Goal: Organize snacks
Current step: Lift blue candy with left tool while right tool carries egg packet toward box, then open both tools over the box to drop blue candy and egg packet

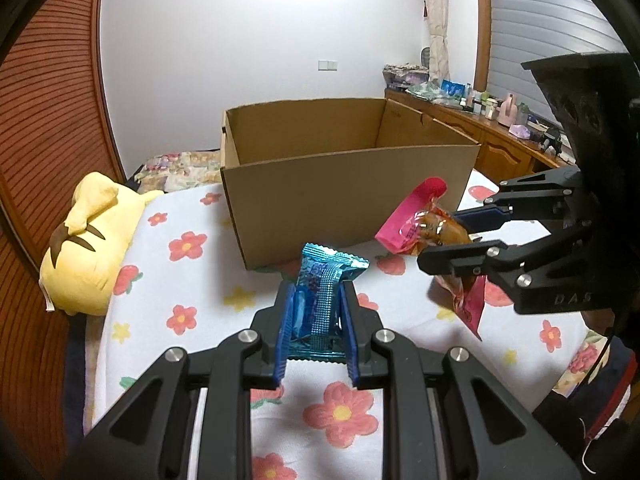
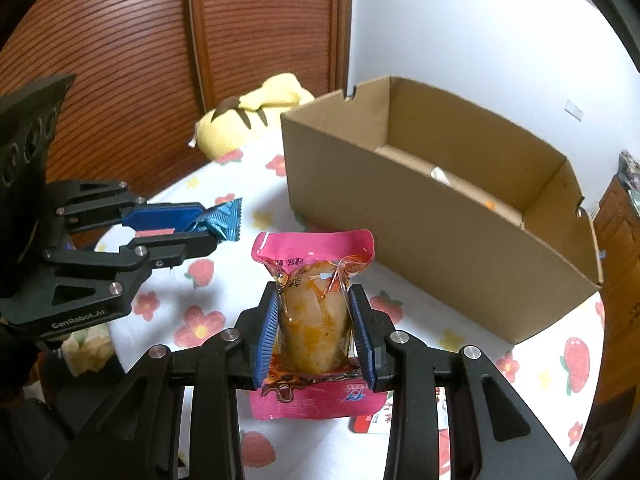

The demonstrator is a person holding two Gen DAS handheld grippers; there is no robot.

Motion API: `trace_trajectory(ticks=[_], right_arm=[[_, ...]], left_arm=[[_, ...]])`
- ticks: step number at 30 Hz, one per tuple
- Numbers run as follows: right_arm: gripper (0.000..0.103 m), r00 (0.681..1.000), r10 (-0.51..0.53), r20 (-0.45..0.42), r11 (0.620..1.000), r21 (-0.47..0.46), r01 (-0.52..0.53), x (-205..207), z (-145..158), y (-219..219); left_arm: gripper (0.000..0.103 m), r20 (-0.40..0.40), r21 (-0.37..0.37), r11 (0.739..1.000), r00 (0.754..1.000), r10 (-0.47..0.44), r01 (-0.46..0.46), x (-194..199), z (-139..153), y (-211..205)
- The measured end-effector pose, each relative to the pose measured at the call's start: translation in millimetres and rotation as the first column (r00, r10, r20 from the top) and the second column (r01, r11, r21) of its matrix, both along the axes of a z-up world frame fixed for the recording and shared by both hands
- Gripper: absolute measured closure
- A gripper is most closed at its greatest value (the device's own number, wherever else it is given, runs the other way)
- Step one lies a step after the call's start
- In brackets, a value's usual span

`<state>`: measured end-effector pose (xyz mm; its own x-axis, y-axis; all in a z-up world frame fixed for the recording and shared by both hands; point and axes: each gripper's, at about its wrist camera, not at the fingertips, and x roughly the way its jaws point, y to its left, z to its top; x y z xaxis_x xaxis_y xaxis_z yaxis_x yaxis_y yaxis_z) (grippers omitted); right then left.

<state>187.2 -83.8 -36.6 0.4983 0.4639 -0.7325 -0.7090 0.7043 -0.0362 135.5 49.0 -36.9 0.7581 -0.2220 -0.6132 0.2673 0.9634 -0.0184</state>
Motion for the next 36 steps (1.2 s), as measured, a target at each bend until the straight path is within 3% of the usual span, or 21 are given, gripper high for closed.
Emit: trace_trajectory(ticks=[11,23,36], right_arm=[[0.069,0.997,-0.034,0.071,0.998,0.062,0.03,-1,38,-22],[0.069,0.988,-0.082,0.132,0.992,0.107,0.068,38,78,-44],[0.069,0.984,-0.128,0.121,0.984,0.14,0.11,94,80,-63]], left_arm=[[0.082,0.048,-0.003,1.0,0.999,-0.015,0.016,11,27,-13],[0.082,0.104,-0.002,0.999,0.994,-0.042,0.042,63,67,-34],[0.082,0.071,0.004,0.999,0.997,-0.04,0.04,130,61,-49]])
